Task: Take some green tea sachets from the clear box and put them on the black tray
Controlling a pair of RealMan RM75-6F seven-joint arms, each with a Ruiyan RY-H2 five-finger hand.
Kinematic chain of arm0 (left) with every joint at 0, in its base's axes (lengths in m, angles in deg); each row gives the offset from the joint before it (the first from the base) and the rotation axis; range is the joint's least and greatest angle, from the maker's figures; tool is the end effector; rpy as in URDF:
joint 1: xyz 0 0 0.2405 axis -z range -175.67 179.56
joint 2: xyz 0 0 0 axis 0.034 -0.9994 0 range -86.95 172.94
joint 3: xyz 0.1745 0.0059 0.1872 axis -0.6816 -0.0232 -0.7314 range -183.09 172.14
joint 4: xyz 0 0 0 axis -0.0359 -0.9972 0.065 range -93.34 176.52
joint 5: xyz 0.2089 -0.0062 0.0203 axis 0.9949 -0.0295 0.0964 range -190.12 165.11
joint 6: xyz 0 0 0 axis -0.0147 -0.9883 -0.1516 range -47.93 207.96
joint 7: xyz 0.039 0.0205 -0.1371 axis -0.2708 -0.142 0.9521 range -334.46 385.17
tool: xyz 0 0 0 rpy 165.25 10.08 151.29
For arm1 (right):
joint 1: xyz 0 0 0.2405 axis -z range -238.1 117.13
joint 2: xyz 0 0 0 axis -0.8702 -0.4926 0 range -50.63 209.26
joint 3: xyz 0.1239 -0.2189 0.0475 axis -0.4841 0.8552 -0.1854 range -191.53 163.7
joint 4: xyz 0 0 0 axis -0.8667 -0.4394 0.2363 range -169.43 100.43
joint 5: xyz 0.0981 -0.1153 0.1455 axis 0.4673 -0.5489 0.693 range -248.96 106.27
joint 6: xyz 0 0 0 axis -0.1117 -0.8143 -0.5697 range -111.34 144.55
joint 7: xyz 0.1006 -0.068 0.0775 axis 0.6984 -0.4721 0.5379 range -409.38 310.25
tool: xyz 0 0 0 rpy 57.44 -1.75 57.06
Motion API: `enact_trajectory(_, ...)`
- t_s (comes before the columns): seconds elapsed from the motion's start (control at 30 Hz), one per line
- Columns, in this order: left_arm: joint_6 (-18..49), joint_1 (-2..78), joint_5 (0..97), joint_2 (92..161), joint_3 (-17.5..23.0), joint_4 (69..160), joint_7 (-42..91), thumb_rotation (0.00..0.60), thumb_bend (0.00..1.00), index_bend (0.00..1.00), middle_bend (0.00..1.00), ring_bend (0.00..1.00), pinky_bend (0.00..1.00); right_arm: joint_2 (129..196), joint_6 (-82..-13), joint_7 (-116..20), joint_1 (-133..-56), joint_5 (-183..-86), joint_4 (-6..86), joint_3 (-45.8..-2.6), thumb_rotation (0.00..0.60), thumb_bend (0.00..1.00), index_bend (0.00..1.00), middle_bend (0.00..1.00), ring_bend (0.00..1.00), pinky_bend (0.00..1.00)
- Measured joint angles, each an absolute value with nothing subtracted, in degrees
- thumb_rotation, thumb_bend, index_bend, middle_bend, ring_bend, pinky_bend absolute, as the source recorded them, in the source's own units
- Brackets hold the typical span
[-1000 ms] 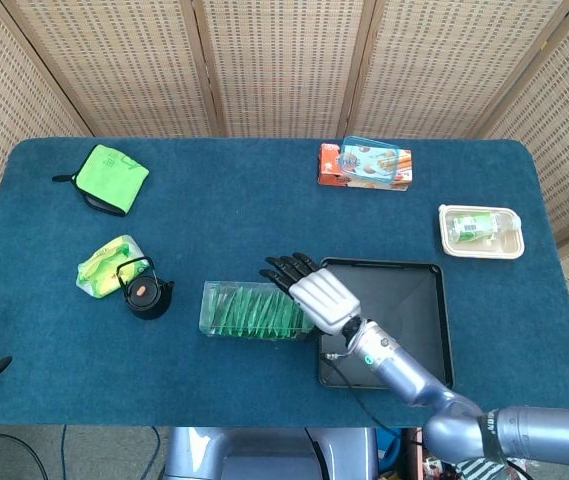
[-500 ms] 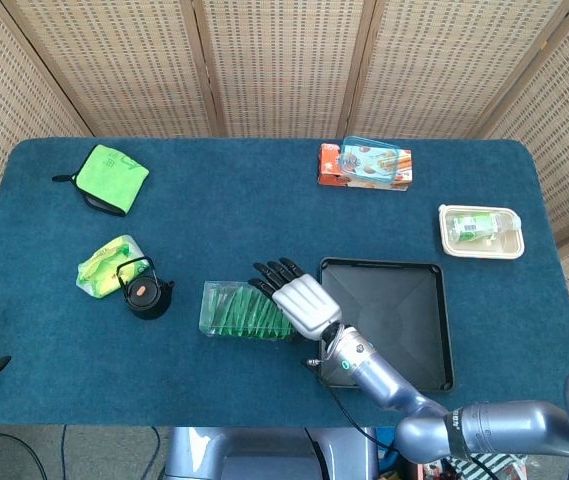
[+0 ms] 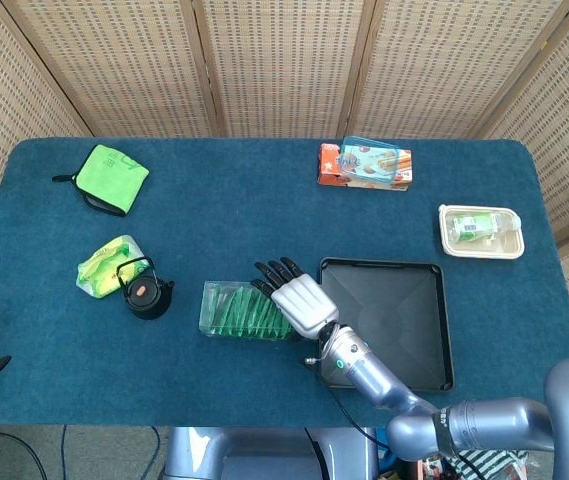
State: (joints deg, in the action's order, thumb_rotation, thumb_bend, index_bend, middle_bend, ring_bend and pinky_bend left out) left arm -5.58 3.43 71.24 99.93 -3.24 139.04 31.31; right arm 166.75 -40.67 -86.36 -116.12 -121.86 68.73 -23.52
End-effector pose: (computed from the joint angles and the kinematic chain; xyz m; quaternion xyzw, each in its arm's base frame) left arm -0.3169 0.1594 0.1924 -0.5560 -0.4310 -0.3864 0.5965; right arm -0.0394 -0.3090 -0.0255 0.8077 -0.3228 0.3673 0.3296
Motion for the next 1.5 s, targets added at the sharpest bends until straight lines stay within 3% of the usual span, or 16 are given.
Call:
enact_trajectory(0.17, -5.39, 3.52, 71.16, 99.92, -3.25, 139.01, 31.48, 0.6, 0.12, 0.0, 0.0, 0.0, 0.0, 167.62, -41.04, -87.41, -116.66, -120.48, 68.14, -23.4, 0.6, 0.27, 0.17, 0.0, 0.0, 0.0)
enact_trajectory(0.57, -5.2, 3.6, 70.99, 99.73, -3.19, 138.92, 32.26, 0.6, 0.12, 0.0, 0.0, 0.0, 0.0, 169.21, -43.08, -88.62, -117.03, -120.77, 66.97, -23.32, 0.6, 0.58, 0.22, 0.0, 0.0, 0.02)
enact_trajectory(0.83, -4.59, 3.82, 70.51, 99.63, -3.12, 138.75, 32.95, 0.6, 0.12, 0.0, 0.0, 0.0, 0.0, 168.44, -44.04, -87.3, -117.55, -119.95, 66.49, -27.13, 0.6, 0.59, 0.24, 0.0, 0.0, 0.03)
enact_trajectory(1.17, -2.6, 4.48, 68.69, 99.46, -2.63, 138.08, 34.4, 0.6, 0.12, 0.0, 0.0, 0.0, 0.0, 168.01, -42.04, -87.59, -121.46, -109.18, 58.75, -33.1, 0.6, 0.59, 0.25, 0.0, 0.0, 0.03)
enact_trajectory(1.5, -0.59, 5.46, 67.65, 99.74, -2.42, 137.28, 34.8, 0.6, 0.12, 0.0, 0.0, 0.0, 0.0, 168.37, -38.22, -87.5, -123.92, -101.53, 53.77, -33.85, 0.6, 0.59, 0.25, 0.0, 0.0, 0.03)
